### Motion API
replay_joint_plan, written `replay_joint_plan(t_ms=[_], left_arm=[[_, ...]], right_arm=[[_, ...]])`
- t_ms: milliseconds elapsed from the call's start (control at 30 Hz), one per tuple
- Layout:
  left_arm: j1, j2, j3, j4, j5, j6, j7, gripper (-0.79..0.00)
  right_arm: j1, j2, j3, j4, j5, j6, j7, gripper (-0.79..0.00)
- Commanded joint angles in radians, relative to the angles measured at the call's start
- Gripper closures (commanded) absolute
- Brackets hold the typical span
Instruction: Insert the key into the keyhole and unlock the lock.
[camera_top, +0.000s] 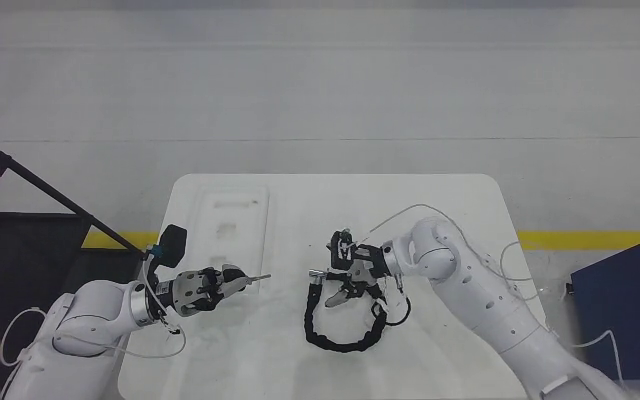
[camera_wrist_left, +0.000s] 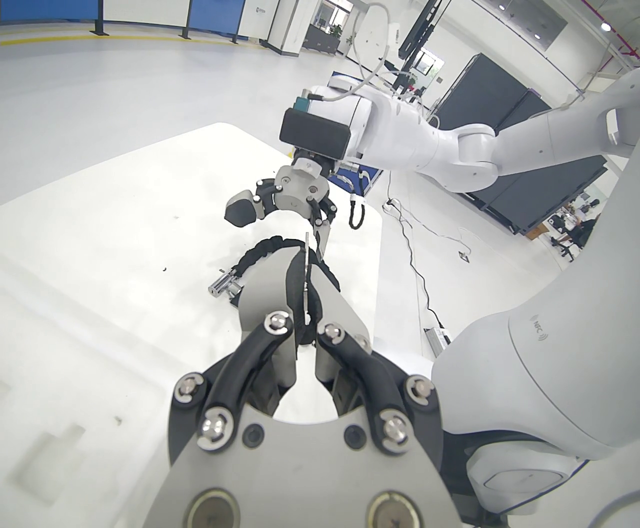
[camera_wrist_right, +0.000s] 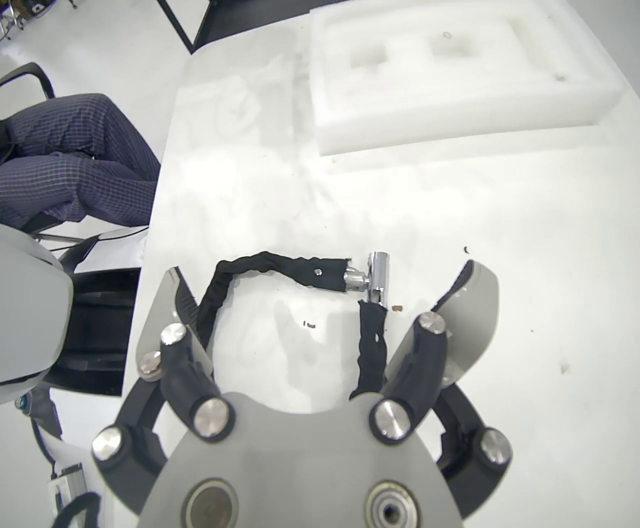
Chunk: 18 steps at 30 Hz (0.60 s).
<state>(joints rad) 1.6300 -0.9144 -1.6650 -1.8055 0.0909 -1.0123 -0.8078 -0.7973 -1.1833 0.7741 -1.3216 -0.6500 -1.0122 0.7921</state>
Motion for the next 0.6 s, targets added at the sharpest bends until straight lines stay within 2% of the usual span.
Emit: replay_joint_plan(t_ms=[0,100,133,167,200,233,367,567], left_arm=[[0.0,0.0,0.0,0.0,0.0,0.0,0.0,0.0],[0.0,0.0,0.0,0.0,0.0,0.0,0.0,0.0],[0.0,0.0,0.0,0.0,0.0,0.0,0.0,0.0],[0.0,0.0,0.0,0.0,0.0,0.0,0.0,0.0],[0.0,0.0,0.0,0.0,0.0,0.0,0.0,0.0],[0.0,0.0,0.0,0.0,0.0,0.0,0.0,0.0],[0.0,0.0,0.0,0.0,0.0,0.0,0.0,0.0],[0.0,0.0,0.0,0.0,0.0,0.0,0.0,0.0]], right_arm=[[0.012,-0.004,-0.021,0.004,-0.024,0.003,0.015,-0.785],[0.027,-0.014,-0.057,0.027,-0.045,0.027,0.017,-0.748],[0.034,-0.018,-0.067,0.039,-0.06,0.04,0.018,-0.653],[0.04,-0.021,-0.076,0.048,-0.072,0.05,0.012,-0.486],[0.042,-0.025,-0.083,0.059,-0.076,0.054,-0.003,-0.413],[0.047,-0.028,-0.091,0.072,-0.088,0.055,-0.01,-0.372],[0.065,-0.039,-0.117,0.11,-0.157,0.084,-0.036,-0.323],[0.072,-0.05,-0.142,0.153,-0.233,0.115,-0.085,-0.336]])
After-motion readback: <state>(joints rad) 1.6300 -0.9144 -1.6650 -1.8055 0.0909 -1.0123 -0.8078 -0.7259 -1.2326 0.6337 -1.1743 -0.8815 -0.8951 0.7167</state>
